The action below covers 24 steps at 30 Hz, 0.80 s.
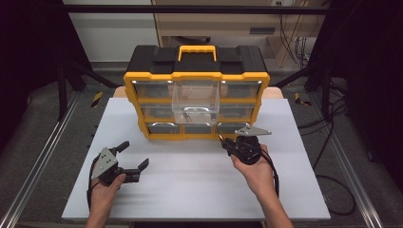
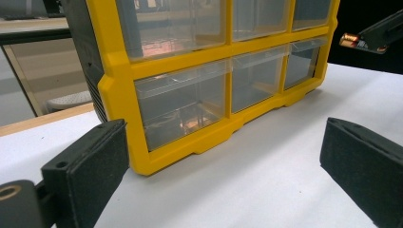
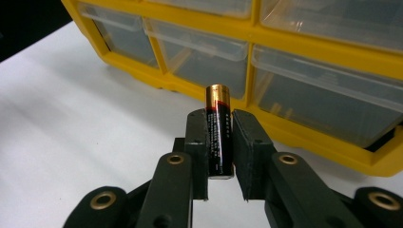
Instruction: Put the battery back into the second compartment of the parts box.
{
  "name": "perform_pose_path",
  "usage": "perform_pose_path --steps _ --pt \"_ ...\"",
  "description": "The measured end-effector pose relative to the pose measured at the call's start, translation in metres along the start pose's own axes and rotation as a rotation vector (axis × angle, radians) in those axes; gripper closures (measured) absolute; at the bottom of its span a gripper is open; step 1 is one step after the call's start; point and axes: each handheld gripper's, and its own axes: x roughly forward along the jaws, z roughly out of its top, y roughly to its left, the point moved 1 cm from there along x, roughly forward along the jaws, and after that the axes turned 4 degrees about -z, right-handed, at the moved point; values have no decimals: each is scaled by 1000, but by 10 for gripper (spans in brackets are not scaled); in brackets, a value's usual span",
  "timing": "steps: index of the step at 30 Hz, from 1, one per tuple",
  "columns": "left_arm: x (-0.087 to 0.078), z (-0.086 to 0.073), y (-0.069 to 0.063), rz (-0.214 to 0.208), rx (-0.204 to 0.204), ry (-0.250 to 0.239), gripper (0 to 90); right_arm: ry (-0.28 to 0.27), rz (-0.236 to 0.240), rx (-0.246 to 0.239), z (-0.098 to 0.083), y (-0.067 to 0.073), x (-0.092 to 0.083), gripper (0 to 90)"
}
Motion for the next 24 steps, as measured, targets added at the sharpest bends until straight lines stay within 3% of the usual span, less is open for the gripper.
perform_pose_path --steps 24 --pt "0 0 0 1 0 -1 20 -102 -17 11 25 -9 -35 769"
